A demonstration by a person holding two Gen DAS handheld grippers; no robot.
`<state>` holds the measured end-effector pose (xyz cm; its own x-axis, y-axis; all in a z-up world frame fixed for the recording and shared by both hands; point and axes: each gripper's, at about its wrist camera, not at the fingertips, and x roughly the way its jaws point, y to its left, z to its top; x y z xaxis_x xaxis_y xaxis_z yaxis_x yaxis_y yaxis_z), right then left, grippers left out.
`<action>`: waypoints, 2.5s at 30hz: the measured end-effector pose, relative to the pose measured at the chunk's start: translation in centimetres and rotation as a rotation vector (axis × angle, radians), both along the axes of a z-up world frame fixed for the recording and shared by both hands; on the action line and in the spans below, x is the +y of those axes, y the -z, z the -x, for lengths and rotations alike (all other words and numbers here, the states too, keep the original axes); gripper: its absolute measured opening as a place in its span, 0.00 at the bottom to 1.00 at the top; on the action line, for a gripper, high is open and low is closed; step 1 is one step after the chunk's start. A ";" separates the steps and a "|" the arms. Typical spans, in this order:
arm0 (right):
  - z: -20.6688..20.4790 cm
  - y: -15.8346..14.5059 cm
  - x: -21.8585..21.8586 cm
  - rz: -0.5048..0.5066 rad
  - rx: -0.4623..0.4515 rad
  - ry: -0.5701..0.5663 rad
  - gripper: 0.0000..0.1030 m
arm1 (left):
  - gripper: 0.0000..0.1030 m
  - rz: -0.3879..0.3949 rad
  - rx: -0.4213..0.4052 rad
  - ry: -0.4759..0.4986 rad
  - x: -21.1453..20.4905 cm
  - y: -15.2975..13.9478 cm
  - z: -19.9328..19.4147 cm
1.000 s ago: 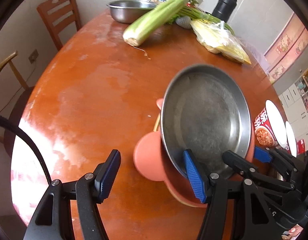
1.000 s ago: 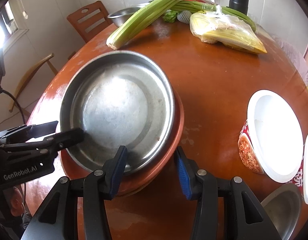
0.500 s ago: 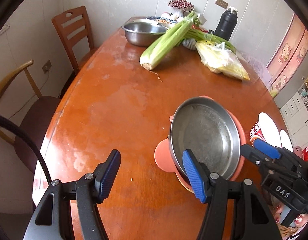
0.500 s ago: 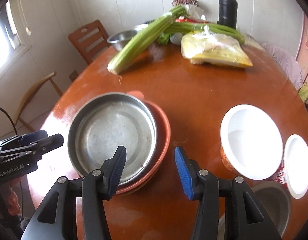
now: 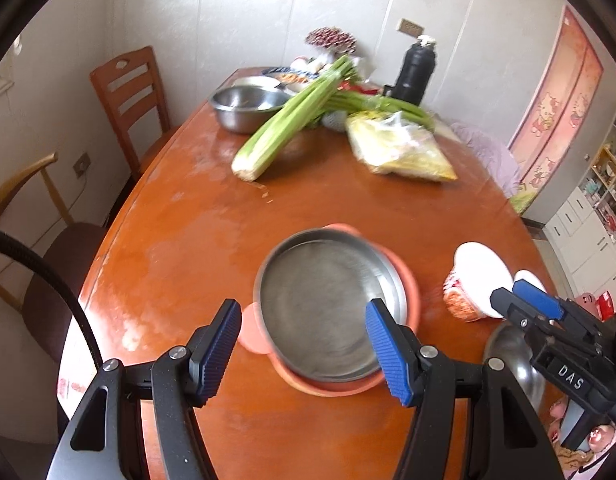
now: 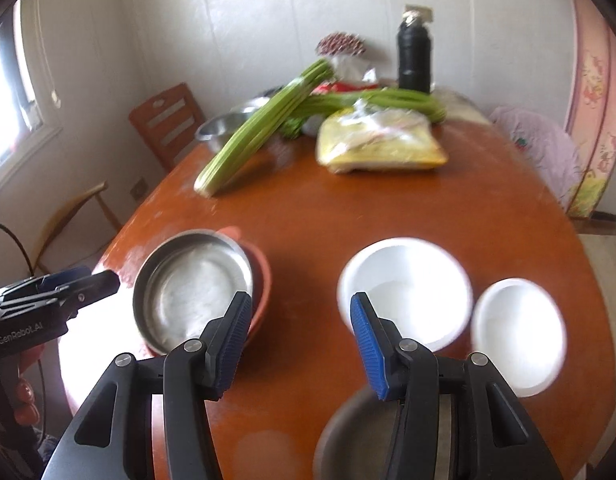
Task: Organize plates and bowls
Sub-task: 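Move the right gripper to the rim of the deep steel bowl, then close the right gripper on the steel bowl rim and lift it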
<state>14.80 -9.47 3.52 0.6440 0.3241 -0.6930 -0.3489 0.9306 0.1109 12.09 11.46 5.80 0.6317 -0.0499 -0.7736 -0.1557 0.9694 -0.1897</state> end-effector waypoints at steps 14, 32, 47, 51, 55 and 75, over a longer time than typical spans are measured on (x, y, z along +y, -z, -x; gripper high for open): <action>1.1 -3.6 -8.9 -0.039 -0.107 0.035 0.63 | 0.62 0.000 -0.013 0.082 -8.6 -1.0 -2.4; 1.6 -4.3 -15.0 -0.052 -0.171 0.030 0.63 | 0.62 -0.067 0.031 0.159 -17.1 -1.2 -3.1; 2.1 -2.5 -17.3 -0.113 -0.082 0.027 0.63 | 0.62 -0.102 0.080 0.219 -20.0 0.1 -2.8; 2.1 -1.0 -17.5 -0.113 -0.030 0.017 0.63 | 0.62 -0.100 0.109 0.240 -20.8 1.3 -2.7; 2.4 0.8 -17.6 -0.078 0.021 0.014 0.63 | 0.62 -0.114 0.140 0.271 -21.8 2.6 -2.5; 2.8 8.0 -15.7 -0.016 0.165 0.025 0.49 | 0.62 -0.058 0.234 0.304 -21.2 7.7 -3.1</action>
